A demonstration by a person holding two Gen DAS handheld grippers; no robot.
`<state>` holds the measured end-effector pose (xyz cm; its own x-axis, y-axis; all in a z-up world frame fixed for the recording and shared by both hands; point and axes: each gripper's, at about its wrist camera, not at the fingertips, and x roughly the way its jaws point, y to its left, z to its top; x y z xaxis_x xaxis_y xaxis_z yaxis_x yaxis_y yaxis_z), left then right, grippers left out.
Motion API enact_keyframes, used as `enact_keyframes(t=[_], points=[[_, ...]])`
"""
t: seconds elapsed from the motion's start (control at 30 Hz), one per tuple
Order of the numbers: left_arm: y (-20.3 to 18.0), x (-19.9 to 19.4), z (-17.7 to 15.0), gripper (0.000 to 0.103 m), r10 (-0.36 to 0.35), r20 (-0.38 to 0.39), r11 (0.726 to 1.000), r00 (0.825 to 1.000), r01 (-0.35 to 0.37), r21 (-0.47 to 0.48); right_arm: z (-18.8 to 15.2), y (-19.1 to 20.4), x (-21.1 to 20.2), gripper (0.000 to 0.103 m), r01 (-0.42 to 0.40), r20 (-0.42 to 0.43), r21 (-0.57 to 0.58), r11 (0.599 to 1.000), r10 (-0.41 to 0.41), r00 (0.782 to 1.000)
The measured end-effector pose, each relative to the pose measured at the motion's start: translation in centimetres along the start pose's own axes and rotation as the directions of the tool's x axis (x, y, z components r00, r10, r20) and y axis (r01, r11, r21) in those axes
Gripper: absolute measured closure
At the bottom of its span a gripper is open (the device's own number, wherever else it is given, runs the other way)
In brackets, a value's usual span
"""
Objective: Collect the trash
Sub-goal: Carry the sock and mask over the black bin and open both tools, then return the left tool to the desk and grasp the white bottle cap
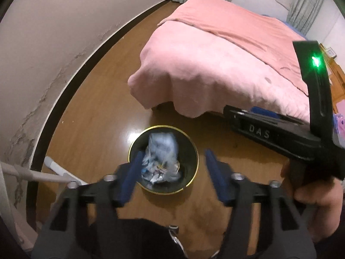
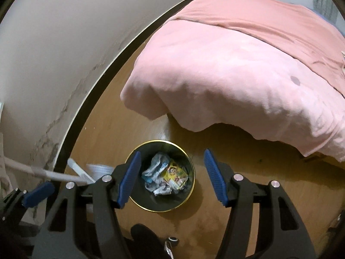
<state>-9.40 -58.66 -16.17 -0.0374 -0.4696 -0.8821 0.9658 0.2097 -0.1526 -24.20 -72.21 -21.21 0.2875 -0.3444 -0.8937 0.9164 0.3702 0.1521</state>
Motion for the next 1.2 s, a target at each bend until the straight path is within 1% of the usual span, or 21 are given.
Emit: enact_keyframes(t=[0.07, 0.13, 0.27, 0.37, 0.43, 0.47, 0.57, 0.6, 0.67, 0.7, 0.73, 0.77, 0.8, 0.83, 0.87, 0.93, 0.97, 1.03, 1.07, 1.13, 1.2], points=[[-0.4, -0.2, 0.3, 0.04, 0.011, 0.002, 1.0, 1.0, -0.011, 0.022, 0.1, -0.2, -0.1, 0.043, 0.0, 0.003, 0.007, 1.0, 0.0, 1.0], [-0.5, -0.7, 0.3, 0.03, 0.017, 0.014, 0.999, 1.0, -0.018, 0.031, 0.0, -0.3, -0.1, 0.043, -0.001, 0.001, 0.006, 1.0, 0.001, 1.0], [-0.2, -2.3, 0.1, 0.027, 0.048, 0.04, 0.998, 0.998, -0.049, 0.029, -0.3, 0.2, -0.3, 0.04, -0.008, 0.001, -0.012, 1.0, 0.008, 1.0], [0.5, -6.0, -0.8, 0.018, 0.067, 0.086, 0.998, 0.994, -0.068, 0.008, -0.7, 0.8, -0.7, 0.037, -0.021, 0.009, -0.028, 0.999, 0.021, 1.0], [1.6, -9.8, -1.8, 0.011, 0.111, 0.143, 0.994, 0.983, -0.109, -0.024, -0.8, 1.2, -1.1, 0.036, -0.026, 0.019, -0.042, 0.999, 0.027, 0.999], [2.2, -11.3, -2.2, 0.01, 0.131, 0.167, 0.991, 0.977, -0.126, -0.041, -0.9, 1.5, -1.3, 0.035, -0.033, 0.024, -0.052, 0.998, 0.034, 0.999], [5.4, -17.2, -4.5, 0.007, 0.243, 0.25, 0.968, 0.937, -0.219, -0.122, -1.1, 2.4, -2.1, 0.03, -0.049, 0.037, -0.083, 0.995, 0.053, 0.998], [6.9, -19.1, -5.7, 0.007, 0.291, 0.272, 0.954, 0.917, -0.257, -0.155, -1.3, 3.0, -2.6, 0.029, -0.056, 0.047, -0.101, 0.993, 0.061, 0.997], [10.1, -21.9, -8.0, 0.007, 0.401, 0.284, 0.911, 0.871, -0.347, -0.222, -1.4, 4.3, -4.0, 0.027, -0.079, 0.072, -0.136, 0.988, 0.089, 0.993], [12.0, -23.0, -9.4, 0.007, 0.466, 0.269, 0.877, 0.843, -0.402, -0.263, -1.5, 4.8, -4.6, 0.026, -0.088, 0.081, -0.15, 0.985, 0.101, 0.992], [13.5, -23.7, -10.4, 0.007, 0.508, 0.254, 0.851, 0.823, -0.435, -0.295, -1.7, 5.8, -5.6, 0.024, -0.103, 0.096, -0.174, 0.979, 0.121, 0.988], [15.8, -24.6, -11.9, 0.007, 0.552, 0.231, 0.816, 0.801, -0.464, -0.344, -1.9, 6.5, -6.2, 0.023, -0.112, 0.105, -0.191, 0.975, 0.134, 0.985], [17.8, -25.2, -13.3, 0.007, 0.582, 0.203, 0.785, 0.787, -0.48, -0.391, -2.3, 7.7, -7.2, 0.021, -0.124, 0.118, -0.222, 0.967, 0.153, 0.981], [19.2, -25.6, -14.2, 0.007, 0.6, 0.178, 0.761, 0.78, -0.488, -0.426, -2.7, 8.9, -8.1, 0.019, -0.134, 0.129, -0.256, 0.957, 0.171, 0.977], [21.3, -26.0, -15.6, 0.007, 0.611, 0.144, 0.733, 0.778, -0.487, -0.475, -3.2, 10.0, -8.9, 0.019, -0.144, 0.135, -0.289, 0.946, 0.189, 0.973], [24.2, -26.1, -17.6, 0.007, 0.607, 0.099, 0.698, 0.789, -0.469, -0.542, -3.9, 11.9, -10.1, 0.016, -0.158, 0.143, -0.341, 0.927, 0.217, 0.966], [25.0, -26.0, -18.2, 0.007, 0.604, 0.088, 0.688, 0.792, -0.463, -0.558, -4.4, 13.0, -10.8, 0.016, -0.166, 0.146, -0.37, 0.914, 0.234, 0.961], [26.2, -25.8, -18.7, 0.007, 0.597, 0.078, 0.679, 0.798, -0.451, -0.579, -5.2, 14.8, -12.1, 0.016, -0.177, 0.148, -0.418, 0.891, 0.259, 0.954], [26.7, -25.5, -18.8, 0.007, 0.586, 0.078, 0.682, 0.806, -0.44, -0.584, -5.5, 15.7, -12.7, 0.016, -0.181, 0.148, -0.438, 0.88, 0.269, 0.952], [27.5, -24.9, -19.2, 0.007, 0.579, 0.058, 0.674, 0.813, -0.437, -0.595, -6.2, 17.5, -13.7, 0.016, -0.194, 0.143, -0.469, 0.862, 0.291, 0.946], [27.9, -24.4, -19.3, 0.007, 0.568, 0.049, 0.676, 0.821, -0.432, -0.597, -6.8, 18.8, -14.4, 0.016, -0.196, 0.145, -0.488, 0.85, 0.301, 0.943]])
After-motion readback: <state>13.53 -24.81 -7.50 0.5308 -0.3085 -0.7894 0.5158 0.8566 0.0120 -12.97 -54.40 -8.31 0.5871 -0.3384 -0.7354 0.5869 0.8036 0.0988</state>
